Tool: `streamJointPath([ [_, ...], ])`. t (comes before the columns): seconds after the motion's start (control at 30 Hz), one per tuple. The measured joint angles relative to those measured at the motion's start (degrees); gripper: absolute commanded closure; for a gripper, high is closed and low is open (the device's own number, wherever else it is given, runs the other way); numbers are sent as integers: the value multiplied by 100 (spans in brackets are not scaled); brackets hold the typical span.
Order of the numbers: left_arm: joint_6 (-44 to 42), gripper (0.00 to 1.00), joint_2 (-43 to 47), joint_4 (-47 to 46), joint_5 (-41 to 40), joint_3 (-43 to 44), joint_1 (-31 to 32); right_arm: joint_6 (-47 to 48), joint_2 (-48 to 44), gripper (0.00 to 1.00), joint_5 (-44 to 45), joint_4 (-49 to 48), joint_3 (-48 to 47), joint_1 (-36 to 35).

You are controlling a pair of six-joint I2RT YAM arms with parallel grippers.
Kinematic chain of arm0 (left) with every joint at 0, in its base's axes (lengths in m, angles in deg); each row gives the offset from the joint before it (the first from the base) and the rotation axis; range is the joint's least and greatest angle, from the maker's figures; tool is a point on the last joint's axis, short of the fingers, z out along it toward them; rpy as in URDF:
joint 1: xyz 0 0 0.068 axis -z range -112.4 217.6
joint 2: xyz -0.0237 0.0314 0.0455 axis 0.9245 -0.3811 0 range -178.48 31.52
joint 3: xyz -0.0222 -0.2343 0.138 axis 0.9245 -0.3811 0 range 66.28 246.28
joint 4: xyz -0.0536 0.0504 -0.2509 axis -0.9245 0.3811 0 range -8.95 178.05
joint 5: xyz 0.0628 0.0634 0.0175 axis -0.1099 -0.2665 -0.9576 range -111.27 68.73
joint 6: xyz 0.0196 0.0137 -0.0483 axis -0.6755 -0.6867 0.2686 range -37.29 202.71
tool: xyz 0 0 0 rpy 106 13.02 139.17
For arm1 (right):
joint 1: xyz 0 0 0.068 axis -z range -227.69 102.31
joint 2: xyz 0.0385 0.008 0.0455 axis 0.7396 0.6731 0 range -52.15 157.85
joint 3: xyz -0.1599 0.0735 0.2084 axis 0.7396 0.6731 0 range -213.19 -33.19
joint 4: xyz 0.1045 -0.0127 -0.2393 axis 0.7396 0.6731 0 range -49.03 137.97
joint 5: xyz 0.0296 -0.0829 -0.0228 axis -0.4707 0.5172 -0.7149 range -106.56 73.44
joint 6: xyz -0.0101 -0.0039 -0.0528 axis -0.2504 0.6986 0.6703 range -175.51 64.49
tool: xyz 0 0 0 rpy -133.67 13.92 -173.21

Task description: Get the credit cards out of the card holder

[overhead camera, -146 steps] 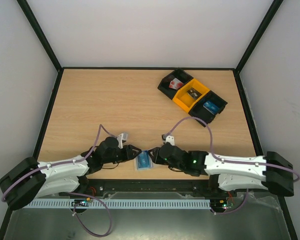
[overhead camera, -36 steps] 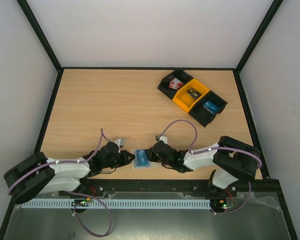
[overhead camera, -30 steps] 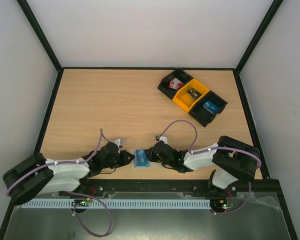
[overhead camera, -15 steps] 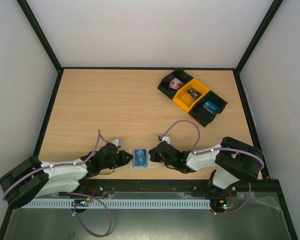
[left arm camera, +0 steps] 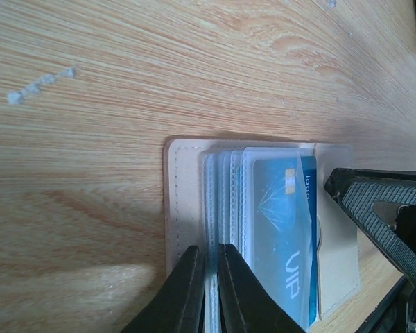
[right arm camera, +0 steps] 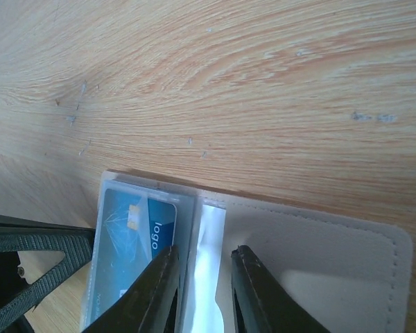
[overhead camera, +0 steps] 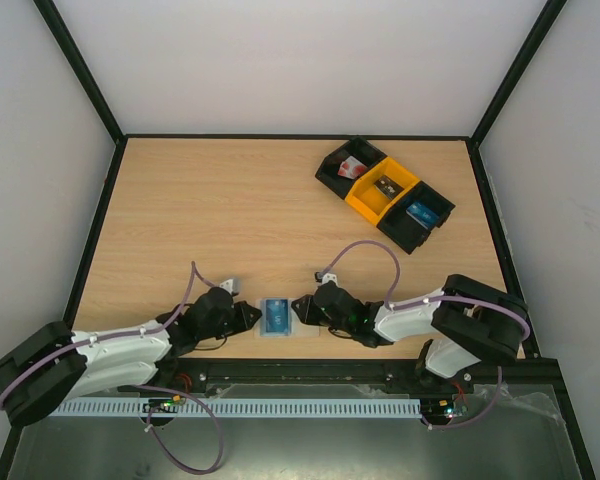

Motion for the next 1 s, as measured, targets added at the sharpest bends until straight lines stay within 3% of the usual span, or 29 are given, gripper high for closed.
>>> streamJointPath([
  [0.73,81,90,17,-15,-83,-31,55,-42,181,77,-175,-146,-234,4],
  [1.0,105,90,-109,-146,-87,-35,61,-127,667,78,-278,-389,-396,4],
])
